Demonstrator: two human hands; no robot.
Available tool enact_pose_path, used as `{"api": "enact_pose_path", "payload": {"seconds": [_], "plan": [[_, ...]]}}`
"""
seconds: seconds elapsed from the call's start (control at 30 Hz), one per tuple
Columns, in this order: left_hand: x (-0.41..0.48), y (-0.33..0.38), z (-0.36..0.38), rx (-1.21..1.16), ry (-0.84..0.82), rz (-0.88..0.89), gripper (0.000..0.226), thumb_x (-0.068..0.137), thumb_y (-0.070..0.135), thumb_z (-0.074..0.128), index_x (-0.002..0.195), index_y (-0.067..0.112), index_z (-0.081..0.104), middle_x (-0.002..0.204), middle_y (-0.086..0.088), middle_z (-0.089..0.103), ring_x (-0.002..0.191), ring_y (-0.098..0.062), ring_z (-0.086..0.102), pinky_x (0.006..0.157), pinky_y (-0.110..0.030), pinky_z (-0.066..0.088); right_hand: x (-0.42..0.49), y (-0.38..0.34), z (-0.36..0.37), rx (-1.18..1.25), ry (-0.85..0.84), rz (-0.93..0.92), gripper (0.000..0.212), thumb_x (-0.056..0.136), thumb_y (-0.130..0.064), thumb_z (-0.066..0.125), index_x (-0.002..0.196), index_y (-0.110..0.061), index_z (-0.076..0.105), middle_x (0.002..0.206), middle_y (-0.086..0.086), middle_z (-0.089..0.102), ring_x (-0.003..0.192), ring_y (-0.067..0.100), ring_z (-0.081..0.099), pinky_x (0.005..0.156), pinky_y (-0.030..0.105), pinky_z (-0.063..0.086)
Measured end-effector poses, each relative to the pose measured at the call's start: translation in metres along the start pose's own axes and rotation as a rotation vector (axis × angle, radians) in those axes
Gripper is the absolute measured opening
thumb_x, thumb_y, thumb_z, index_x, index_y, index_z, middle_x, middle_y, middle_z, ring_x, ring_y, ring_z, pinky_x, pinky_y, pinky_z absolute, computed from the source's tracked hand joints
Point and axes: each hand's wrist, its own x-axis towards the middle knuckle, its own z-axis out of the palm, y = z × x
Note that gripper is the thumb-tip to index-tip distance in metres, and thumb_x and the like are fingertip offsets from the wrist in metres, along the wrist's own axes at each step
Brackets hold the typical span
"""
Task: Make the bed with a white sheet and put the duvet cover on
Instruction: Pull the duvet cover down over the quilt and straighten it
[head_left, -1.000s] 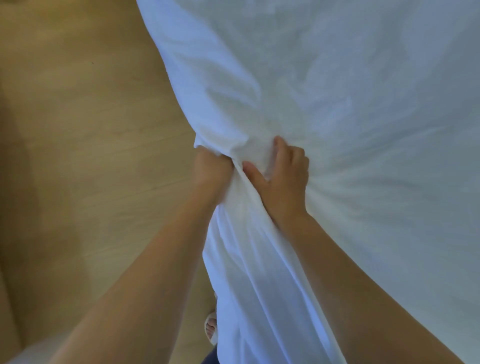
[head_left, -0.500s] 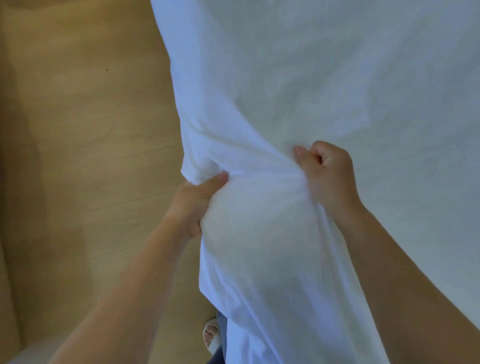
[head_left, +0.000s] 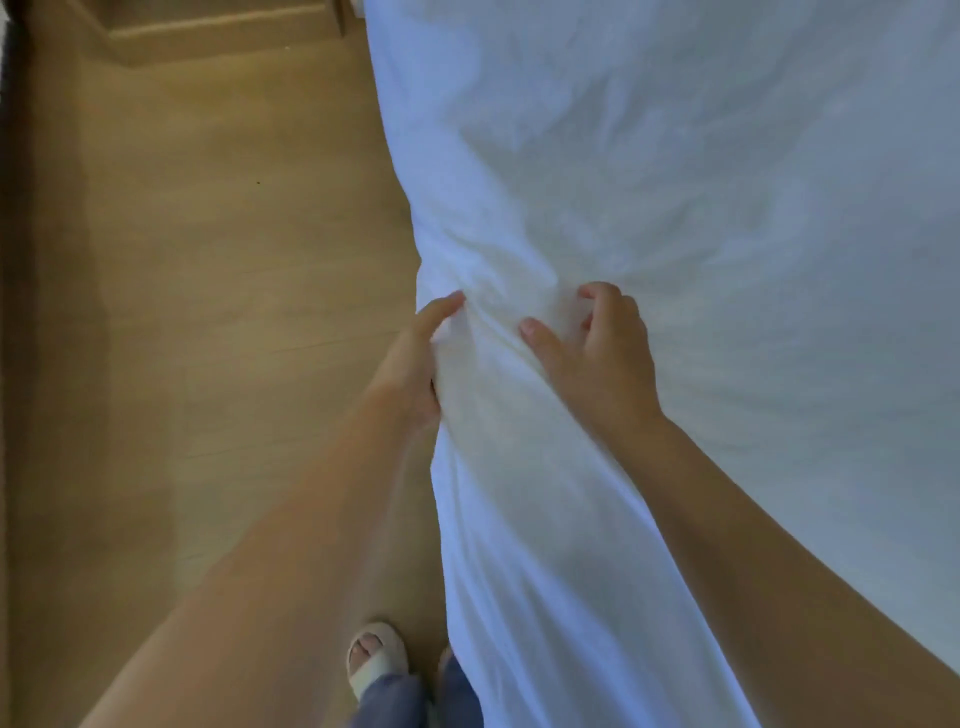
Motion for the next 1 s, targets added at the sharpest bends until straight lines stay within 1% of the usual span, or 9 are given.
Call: {"api": "enact_pose_path", "payload": {"seconds": [0.17, 0.23, 0.33, 0.5, 0.63, 0.77, 0.87, 0.93, 1.0], "plan": [[0.03, 0.05, 0.016, -0.123, -0.049, 0.064, 0.043, 0.093, 0.05, 0.048, 0.112, 0.016, 0.067, 0.1, -0.006, 0.073, 0.089, -0.019, 0.071, 0.061, -0.027, 0.057, 0.036, -0.044, 0.019, -0.085, -0.074, -0.006, 0.066, 0.078, -0.054, 0.064, 0.125, -0.013, 0.041, 0.118, 0.005, 0.044, 0.111, 0.028, 0.046, 0.085, 0.034, 0.038], [0.043, 0.066, 0.019, -0.049, 0.002, 0.044, 0.04, 0.09, 0.05, 0.053, 0.102, 0.015, 0.068, 0.098, -0.005, 0.074, 0.084, -0.017, 0.071, 0.066, -0.027, 0.058, 0.047, -0.054, 0.023, -0.174, -0.109, 0.016, 0.058, 0.082, -0.053, 0.061, 0.117, -0.01, 0.044, 0.114, 0.008, 0.049, 0.105, 0.03, 0.05, 0.08, 0.034, 0.038], [0.062, 0.087, 0.025, 0.112, 0.152, 0.006, 0.032, 0.083, 0.041, 0.068, 0.1, 0.013, 0.069, 0.1, -0.007, 0.073, 0.087, -0.021, 0.07, 0.085, -0.034, 0.055, 0.064, -0.062, 0.029, -0.341, -0.214, -0.013, 0.034, 0.096, -0.044, 0.044, 0.094, -0.011, 0.048, 0.098, 0.008, 0.06, 0.095, 0.031, 0.056, 0.069, 0.032, 0.033], [0.081, 0.11, 0.016, 0.498, 0.492, 0.235, 0.037, 0.079, 0.019, 0.073, 0.11, 0.003, 0.062, 0.098, -0.007, 0.066, 0.09, -0.024, 0.064, 0.067, -0.029, 0.048, 0.073, -0.072, 0.015, -0.262, -0.188, -0.026, 0.043, 0.095, -0.04, 0.047, 0.059, -0.022, 0.031, 0.058, -0.006, 0.039, 0.066, 0.024, 0.045, 0.059, 0.032, 0.027], [0.075, 0.11, 0.007, 0.563, 0.432, 0.252, 0.039, 0.082, 0.026, 0.07, 0.114, 0.007, 0.063, 0.092, 0.002, 0.064, 0.085, -0.017, 0.063, 0.07, -0.027, 0.05, 0.069, -0.078, 0.007, -0.143, -0.171, 0.037, 0.046, 0.092, -0.037, 0.055, 0.056, -0.019, 0.031, 0.05, -0.005, 0.035, 0.054, 0.016, 0.036, 0.055, 0.033, 0.027], [0.063, 0.13, 0.014, 0.319, 0.31, 0.31, 0.021, 0.091, 0.036, 0.06, 0.083, 0.017, 0.065, 0.057, 0.019, 0.064, 0.053, 0.009, 0.06, 0.046, -0.007, 0.042, 0.066, -0.082, -0.002, -0.01, 0.073, 0.055, 0.048, 0.093, -0.027, 0.055, 0.056, -0.02, 0.026, 0.049, -0.007, 0.026, 0.048, 0.009, 0.029, 0.049, 0.026, 0.023], [0.052, 0.134, 0.024, 0.296, 0.225, 0.416, 0.048, 0.092, 0.045, 0.052, 0.051, 0.028, 0.035, 0.037, 0.017, 0.037, 0.034, 0.0, 0.038, 0.036, -0.01, 0.029, 0.059, -0.079, -0.022, 0.036, 0.368, 0.085, 0.044, 0.092, -0.03, 0.05, 0.056, -0.024, 0.025, 0.048, -0.008, 0.024, 0.046, 0.004, 0.031, 0.047, 0.018, 0.026], [0.052, 0.133, 0.028, 0.346, 0.223, 0.441, 0.054, 0.09, 0.047, 0.055, 0.051, 0.027, 0.023, 0.041, 0.017, 0.024, 0.037, -0.002, 0.025, 0.035, -0.015, 0.022, 0.059, -0.072, -0.034, 0.066, 0.512, 0.157, 0.043, 0.093, -0.031, 0.047, 0.057, -0.023, 0.025, 0.05, -0.01, 0.024, 0.045, 0.003, 0.032, 0.045, 0.016, 0.026], [0.061, 0.129, 0.03, 0.446, 0.244, 0.366, 0.043, 0.088, 0.043, 0.06, 0.058, 0.023, 0.036, 0.046, 0.019, 0.037, 0.039, -0.001, 0.037, 0.036, -0.014, 0.028, 0.063, -0.062, -0.037, 0.036, 0.572, 0.236, 0.044, 0.095, -0.029, 0.047, 0.058, -0.022, 0.024, 0.051, -0.007, 0.026, 0.046, 0.003, 0.034, 0.047, 0.018, 0.026]]}}
